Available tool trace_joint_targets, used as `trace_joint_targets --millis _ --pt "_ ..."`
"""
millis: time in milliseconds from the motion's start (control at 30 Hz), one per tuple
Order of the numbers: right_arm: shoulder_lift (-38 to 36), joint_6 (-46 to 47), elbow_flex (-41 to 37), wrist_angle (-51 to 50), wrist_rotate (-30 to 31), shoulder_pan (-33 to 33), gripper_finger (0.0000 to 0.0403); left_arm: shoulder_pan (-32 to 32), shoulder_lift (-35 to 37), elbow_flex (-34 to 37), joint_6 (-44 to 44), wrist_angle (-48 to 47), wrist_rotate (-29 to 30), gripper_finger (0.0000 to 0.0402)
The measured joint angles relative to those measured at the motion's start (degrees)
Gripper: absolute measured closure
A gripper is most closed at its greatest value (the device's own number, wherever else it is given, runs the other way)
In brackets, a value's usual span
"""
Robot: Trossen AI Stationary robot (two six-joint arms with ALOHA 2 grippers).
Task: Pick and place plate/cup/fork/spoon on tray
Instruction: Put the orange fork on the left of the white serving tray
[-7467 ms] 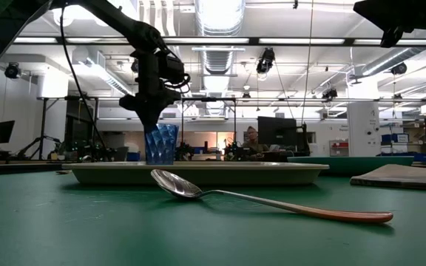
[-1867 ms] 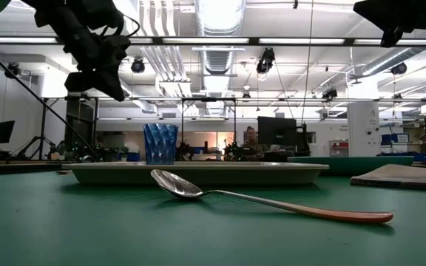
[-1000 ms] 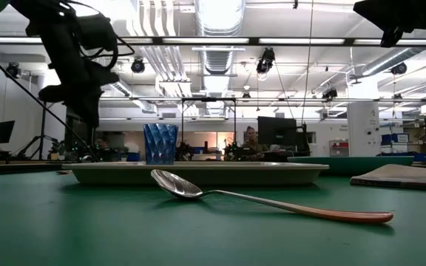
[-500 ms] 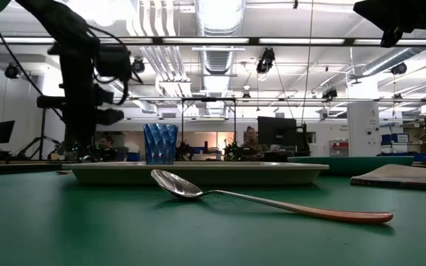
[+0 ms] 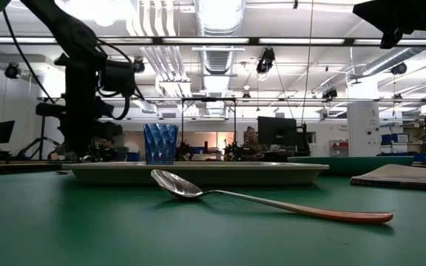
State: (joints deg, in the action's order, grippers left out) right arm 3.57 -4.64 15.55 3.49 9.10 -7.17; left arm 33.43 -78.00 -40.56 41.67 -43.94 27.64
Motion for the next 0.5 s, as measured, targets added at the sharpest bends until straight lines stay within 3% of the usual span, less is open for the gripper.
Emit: trace_joint_targets --millis 500 --pt "0.0 -0.5 0.0 -0.3 0.0 0.0 0.0394 6.9 0.0 0.1 1.1 4.6 -3.1 0.0396"
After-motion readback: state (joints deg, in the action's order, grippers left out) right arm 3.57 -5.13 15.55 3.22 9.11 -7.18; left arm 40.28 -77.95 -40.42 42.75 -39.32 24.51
